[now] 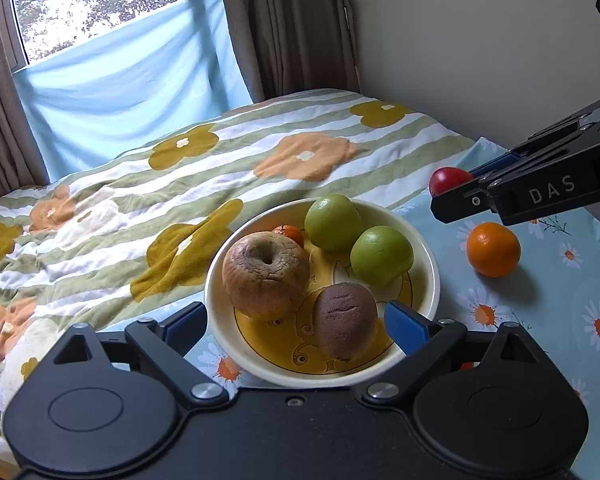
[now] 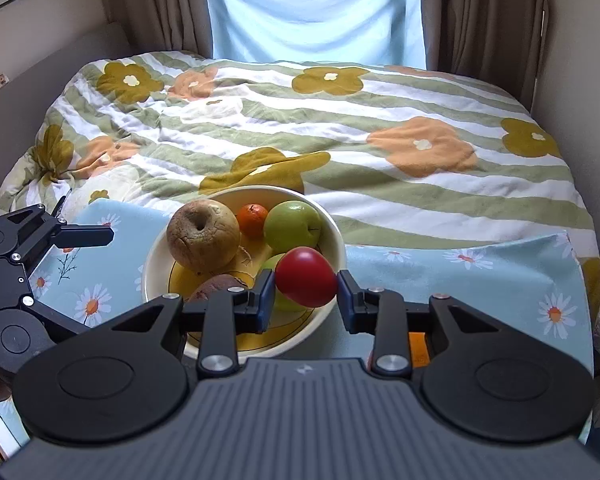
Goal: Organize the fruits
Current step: 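Open the left tool to drop the kiwi while the right tool lowers and releases the tomato, then move both tools back toward the large oranges on the tablecloth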
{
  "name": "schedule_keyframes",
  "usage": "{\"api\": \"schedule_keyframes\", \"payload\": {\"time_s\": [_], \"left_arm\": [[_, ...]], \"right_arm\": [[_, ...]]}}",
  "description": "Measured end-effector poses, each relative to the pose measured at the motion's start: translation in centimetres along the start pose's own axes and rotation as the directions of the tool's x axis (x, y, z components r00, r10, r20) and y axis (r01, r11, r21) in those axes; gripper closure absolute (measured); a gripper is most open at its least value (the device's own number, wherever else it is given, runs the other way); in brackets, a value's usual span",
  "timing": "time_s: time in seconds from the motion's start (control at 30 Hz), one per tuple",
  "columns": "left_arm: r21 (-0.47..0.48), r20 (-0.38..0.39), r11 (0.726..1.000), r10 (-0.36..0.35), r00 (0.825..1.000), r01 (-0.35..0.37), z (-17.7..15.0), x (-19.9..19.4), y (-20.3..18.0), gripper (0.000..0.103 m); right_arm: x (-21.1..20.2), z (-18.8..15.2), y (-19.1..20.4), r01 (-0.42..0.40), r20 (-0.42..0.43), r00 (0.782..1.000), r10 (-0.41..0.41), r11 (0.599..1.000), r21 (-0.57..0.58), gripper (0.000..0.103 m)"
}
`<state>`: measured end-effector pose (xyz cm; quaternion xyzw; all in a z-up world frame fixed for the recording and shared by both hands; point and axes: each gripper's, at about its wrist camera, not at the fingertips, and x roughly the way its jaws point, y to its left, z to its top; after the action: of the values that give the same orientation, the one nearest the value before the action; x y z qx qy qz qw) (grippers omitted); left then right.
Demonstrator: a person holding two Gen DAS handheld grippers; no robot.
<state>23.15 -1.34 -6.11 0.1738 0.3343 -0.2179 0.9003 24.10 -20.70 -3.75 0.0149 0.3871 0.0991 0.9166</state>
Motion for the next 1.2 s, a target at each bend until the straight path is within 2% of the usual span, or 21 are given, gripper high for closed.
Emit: {"api": "schedule_keyframes", "payload": {"time_s": [0.4, 0.73, 0.87, 0.9, 1.2], "left_arm": [[-0.073, 0.000, 0.995, 0.073, 0.997, -0.073, -1.4, -2.7, 1.4, 0.005], [-0.099, -0.015, 0.990, 0.101, 0.995, -0.102, -3.2, -3.9, 1.3, 0.005], [-0.123, -0.026, 0.987, 0.100, 0.995, -0.102, -3.3, -4.1, 1.5, 0.005], [-0.129, -0.025, 0.986, 0.099, 0.995, -0.102, -3.3, -4.3, 1.5, 0.005], [-0.141, 0.000, 0.982, 0.129, 0.992, -0.128, -2.6, -7.4, 0.5, 0.005]], "right_arm": [[3.6, -0.9, 2.8, -0.092, -0.121, 0.989, 0.083, 0.994, -0.065, 0.055], [5.4, -1.9, 2.7, -0.134, -0.154, 0.980, 0.127, 0.991, -0.031, 0.053], [4.4, -2.0, 2.4, -0.119, -0.121, 0.986, 0.116, 0.993, -0.021, 0.011], [3.9, -2.0, 2.3, -0.110, -0.102, 0.989, 0.107, 0.994, -0.022, 0.005], [-1.1, -1.3, 1.7, -0.080, -0.038, 0.996, 0.080, 0.997, -0.006, 0.003]]}}
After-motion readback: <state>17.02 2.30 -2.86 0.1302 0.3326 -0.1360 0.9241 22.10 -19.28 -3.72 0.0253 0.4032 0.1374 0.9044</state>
